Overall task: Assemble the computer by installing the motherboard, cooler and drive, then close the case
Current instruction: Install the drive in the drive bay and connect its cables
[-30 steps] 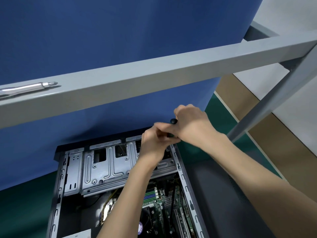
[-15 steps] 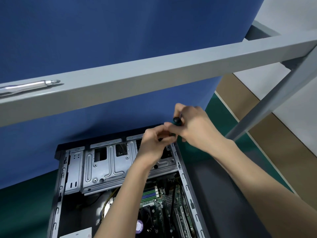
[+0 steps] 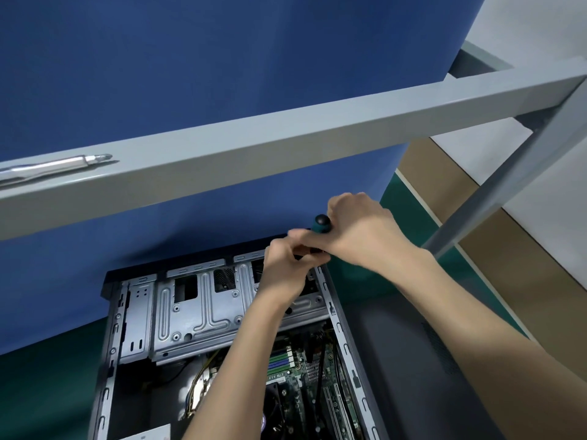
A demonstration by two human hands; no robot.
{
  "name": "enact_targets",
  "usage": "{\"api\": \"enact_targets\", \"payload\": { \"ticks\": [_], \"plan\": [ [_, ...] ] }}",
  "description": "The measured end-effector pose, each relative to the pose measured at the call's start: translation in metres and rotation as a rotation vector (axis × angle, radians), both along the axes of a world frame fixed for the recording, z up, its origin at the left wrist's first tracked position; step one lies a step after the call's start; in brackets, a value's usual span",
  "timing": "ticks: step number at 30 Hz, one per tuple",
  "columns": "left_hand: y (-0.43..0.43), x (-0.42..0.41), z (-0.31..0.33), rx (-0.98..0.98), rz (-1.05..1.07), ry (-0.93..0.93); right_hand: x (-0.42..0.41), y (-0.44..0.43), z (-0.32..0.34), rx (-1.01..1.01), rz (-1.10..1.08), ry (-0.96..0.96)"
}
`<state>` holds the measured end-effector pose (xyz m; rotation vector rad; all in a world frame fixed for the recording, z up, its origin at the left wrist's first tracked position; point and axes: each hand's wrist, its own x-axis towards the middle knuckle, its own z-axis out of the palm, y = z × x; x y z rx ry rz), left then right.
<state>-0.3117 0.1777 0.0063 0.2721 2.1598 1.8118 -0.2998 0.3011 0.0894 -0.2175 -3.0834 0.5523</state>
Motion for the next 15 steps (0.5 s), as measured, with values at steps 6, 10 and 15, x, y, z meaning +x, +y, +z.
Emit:
{"api": "enact_targets", "payload": {
  "ticks": [6, 10, 15],
  "plan": [
    [-0.0032, -0.0002, -0.0018, 0.038, 0.008, -0.041, -0.0043, -0.0011, -0.0024, -0.03, -0.025, -0.038],
    [-0.0027, 0.0005, -0.002, 0.062, 0.02, -0.033, -0.0028, 0.0042, 0.002, -0.065, 0.028, -0.025],
    [-0.0042, -0.0001, 0.0013, 0.064, -0.038, -0.089, -0.0041, -0.0023, -0.0012, 0.006, -0.015, -0.032]
  ]
}}
